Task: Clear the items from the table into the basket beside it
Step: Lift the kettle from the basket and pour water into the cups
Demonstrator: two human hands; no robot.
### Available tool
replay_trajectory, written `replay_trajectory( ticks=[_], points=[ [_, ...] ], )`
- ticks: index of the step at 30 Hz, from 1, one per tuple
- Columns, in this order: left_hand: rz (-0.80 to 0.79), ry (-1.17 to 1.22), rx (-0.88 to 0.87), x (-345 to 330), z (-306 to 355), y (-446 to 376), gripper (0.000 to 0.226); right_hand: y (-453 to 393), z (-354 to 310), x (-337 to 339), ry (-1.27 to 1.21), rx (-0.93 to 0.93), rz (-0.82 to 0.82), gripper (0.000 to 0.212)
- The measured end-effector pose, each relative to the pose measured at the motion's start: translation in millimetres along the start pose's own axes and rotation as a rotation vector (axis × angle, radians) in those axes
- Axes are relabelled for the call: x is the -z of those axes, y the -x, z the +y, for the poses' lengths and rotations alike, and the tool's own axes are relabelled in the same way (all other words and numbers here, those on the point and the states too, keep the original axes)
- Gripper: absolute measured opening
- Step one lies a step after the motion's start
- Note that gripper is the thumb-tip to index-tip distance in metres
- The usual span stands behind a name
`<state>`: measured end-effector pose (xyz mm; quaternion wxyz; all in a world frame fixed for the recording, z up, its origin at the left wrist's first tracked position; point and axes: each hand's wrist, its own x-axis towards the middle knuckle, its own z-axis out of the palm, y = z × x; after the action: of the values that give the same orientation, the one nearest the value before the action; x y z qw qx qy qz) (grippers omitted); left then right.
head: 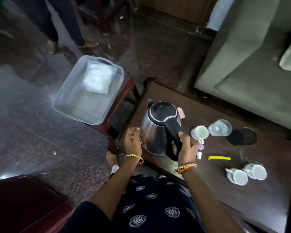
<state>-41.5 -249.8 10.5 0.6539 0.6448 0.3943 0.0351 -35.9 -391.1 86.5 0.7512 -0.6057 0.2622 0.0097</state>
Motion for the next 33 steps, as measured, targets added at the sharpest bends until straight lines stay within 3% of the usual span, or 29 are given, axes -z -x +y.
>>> replay_trajectory(
  ticks=[6,9,12,15,18,23,27,33],
  points=[
    [0.195,0.110,-0.209,100.1,30.6,-80.7,0.010,22.2,16.5,-138.5,-0.004,0.014,-0.102,0.049],
    [0.330,0.074,-0.175,148.0,38.8,-136.3,0.014,30.4,30.9,-208.1,-0.057,0.036,-0.122,0.044],
    [0.466,-0.158,-0.040,195.5,27.8,-195.0,0.013,32.7,49.6,-278.3,-0.073,0.036,-0.133,0.036],
    [0.345,-0.162,0.198,230.6,19.7,-235.0,0.032,28.2,70.5,-336.1,-0.057,0.028,-0.114,0.038],
    [0.168,-0.105,0.322,254.1,11.4,-265.4,0.047,18.1,93.9,-380.3,-0.051,-0.028,-0.069,0.037],
    [0.006,-0.116,0.343,264.4,10.2,-288.1,0.034,10.8,132.3,-417.6,-0.004,-0.050,0.043,0.039],
    [-0.061,-0.107,0.380,268.9,6.7,-290.2,0.036,23.3,160.8,-428.8,0.102,-0.007,0.047,0.046],
    [-0.150,-0.073,0.388,276.6,3.2,-284.0,0.042,42.8,190.6,-416.4,0.148,-0.023,0.024,0.033]
  ],
)
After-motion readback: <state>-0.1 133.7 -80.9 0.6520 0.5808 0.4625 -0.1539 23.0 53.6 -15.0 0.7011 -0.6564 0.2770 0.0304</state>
